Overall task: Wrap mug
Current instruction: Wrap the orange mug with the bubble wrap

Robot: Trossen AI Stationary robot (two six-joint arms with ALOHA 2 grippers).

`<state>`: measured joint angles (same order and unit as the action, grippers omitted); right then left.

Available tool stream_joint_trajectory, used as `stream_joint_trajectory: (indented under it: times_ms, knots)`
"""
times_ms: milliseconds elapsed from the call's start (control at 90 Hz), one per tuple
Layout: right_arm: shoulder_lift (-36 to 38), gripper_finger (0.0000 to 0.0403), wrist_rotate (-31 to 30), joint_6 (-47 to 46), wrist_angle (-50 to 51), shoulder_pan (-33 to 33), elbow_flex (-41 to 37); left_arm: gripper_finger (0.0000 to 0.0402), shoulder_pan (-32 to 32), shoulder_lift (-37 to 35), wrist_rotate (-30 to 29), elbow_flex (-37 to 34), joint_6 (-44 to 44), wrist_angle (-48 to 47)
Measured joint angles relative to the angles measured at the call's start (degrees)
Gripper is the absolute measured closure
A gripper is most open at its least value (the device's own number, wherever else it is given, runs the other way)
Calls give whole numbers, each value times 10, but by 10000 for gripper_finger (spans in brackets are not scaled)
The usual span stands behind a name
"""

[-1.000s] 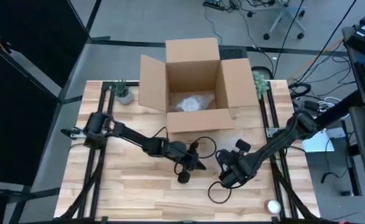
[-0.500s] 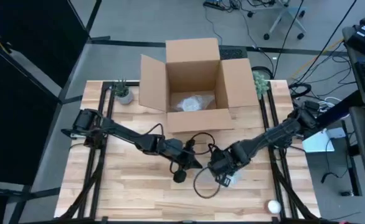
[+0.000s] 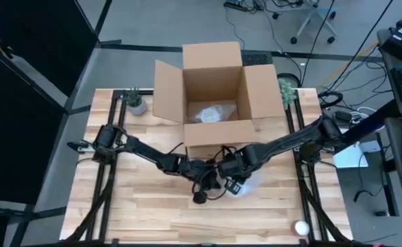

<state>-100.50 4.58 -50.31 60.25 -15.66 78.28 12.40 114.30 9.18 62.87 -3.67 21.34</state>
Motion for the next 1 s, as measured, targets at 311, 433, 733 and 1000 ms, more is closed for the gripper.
stream_joint_trajectory:
  times_ms: [311,433,733,1000]
  knots:
    - [-6,289,-28,97,-20,19,1,400,-4,-1,1,0,14,-24]
    - [17,261,-28,102,-19,19,1,400,-6,-19,4,0,11,-80]
    - [49,241,-43,119,-15,22,1,400,-6,-106,-10,1,10,-153]
    - [137,242,-45,154,-3,-3,1,400,-2,-140,-22,1,10,-51]
